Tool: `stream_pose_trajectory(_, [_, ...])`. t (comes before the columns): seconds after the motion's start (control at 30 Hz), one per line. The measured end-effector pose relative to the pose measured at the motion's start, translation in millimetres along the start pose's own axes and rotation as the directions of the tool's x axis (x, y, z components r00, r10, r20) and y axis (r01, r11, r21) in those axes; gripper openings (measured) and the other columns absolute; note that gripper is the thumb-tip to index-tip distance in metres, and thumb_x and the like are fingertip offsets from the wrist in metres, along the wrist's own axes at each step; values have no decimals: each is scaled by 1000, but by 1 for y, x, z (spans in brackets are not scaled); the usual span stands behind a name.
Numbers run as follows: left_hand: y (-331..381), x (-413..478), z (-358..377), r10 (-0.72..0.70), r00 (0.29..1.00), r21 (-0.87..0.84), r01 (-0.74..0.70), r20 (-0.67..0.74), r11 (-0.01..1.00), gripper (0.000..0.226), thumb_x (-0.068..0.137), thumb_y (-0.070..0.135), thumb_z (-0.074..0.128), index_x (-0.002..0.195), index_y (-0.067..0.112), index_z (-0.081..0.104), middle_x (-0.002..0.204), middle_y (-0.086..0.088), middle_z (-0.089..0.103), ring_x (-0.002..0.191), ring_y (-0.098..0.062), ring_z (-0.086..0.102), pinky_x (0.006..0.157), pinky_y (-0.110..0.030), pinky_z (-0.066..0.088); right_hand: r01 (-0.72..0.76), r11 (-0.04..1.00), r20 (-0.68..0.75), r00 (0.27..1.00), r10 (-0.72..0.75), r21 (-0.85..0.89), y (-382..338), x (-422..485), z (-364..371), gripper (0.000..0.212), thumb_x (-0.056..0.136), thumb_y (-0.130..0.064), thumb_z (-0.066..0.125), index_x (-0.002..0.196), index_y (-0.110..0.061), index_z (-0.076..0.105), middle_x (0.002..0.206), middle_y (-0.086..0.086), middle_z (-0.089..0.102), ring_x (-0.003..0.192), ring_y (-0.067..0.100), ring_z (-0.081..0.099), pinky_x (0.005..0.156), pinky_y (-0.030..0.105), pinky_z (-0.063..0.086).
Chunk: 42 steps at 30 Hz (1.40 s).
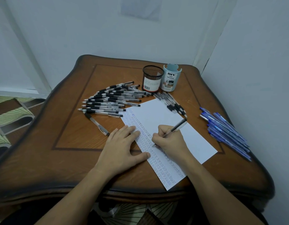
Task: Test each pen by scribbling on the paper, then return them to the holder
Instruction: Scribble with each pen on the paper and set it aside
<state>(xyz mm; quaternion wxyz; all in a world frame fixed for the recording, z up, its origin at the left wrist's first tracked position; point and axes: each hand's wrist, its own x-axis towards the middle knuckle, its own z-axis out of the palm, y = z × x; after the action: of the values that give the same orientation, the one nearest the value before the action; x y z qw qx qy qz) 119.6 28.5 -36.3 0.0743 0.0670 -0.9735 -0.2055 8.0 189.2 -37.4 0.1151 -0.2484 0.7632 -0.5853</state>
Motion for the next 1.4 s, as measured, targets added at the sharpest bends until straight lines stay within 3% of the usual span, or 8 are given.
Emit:
stream_pose_trajectory(0.13, [0, 0, 0, 3, 1000, -14, -3, -8, 1000, 101, 64, 89, 26, 147, 32, 40, 157, 14, 28, 146, -7, 16, 117, -28, -1, 1, 1000, -7, 1000, -1, -11, 0, 0, -1, 43, 78, -12, 64, 51, -24, 33, 52, -8, 28, 50, 12, 40, 57, 32, 45])
stream_pose_trajectory(0.37, [0, 0, 1, 2, 1000, -17, -2, -14, 1000, 101, 64, 89, 27, 146, 32, 42, 156, 13, 29, 147, -8, 18, 118, -29, 0, -4, 999, -10, 1000, 3, -42, -3, 0, 0, 40, 77, -19, 63, 50, -25, 34, 50, -9, 29, 54, 18, 40, 57, 43, 45])
stream_pose_trajectory(0.67, [0, 0, 2, -2, 1000, -13, 2, -17, 1000, 101, 64, 89, 28, 145, 31, 43, 156, 11, 31, 147, -9, 19, 119, -33, 4, -32, 999, -25, 999, 32, -6, -4, -1, -1, 43, 77, -14, 63, 48, -27, 34, 51, -12, 28, 50, 9, 34, 59, 38, 38])
stream_pose_trajectory(0.97, [0, 1, 1, -5, 1000, 0, 5, -2, 1000, 103, 63, 89, 24, 147, 32, 40, 158, 12, 28, 147, -8, 16, 119, -32, 1, -60, 997, -13, 998, 60, -47, -4, 0, -1, 46, 83, -12, 64, 48, -27, 37, 49, -12, 31, 52, 13, 38, 59, 36, 39])
stream_pose_trajectory(1.1, [0, 1, 1, 2, 1000, -8, -2, -2, 1000, 102, 64, 89, 25, 147, 33, 40, 157, 12, 28, 147, -9, 17, 118, -31, 0, -138, 979, -100, 983, 154, 148, -9, 7, -9, 42, 91, 0, 60, 57, -16, 41, 50, -3, 48, 46, 10, 50, 50, 26, 46])
stream_pose_trajectory(1.27, [0, 2, 1, -4, 1000, -8, 4, 3, 1000, 103, 63, 90, 26, 147, 33, 40, 157, 12, 28, 147, -8, 17, 119, -32, 0, -240, 933, -85, 959, 271, 268, -19, 10, -13, 48, 106, -29, 43, 63, -11, 51, 49, 3, 49, 48, 13, 43, 54, 28, 36])
stream_pose_trajectory(1.33, [0, 2, 1, -5, 1000, 8, 5, 13, 1000, 104, 62, 91, 24, 148, 34, 37, 158, 14, 25, 147, -7, 14, 118, -30, -1, -273, 918, -57, 952, 301, 289, -21, 9, -12, 49, 104, -49, 35, 81, -13, 58, 46, 1, 45, 45, 14, 40, 51, 28, 34])
stream_pose_trajectory(1.4, [0, 1, 1, -2, 1000, 17, 1, 20, 1000, 104, 62, 91, 22, 149, 35, 35, 159, 14, 23, 147, -6, 13, 118, -29, -3, -290, 921, -29, 951, 307, 260, -23, 10, -12, 48, 98, -56, 32, 110, -19, 59, 46, 0, 46, 43, 12, 40, 50, 28, 34])
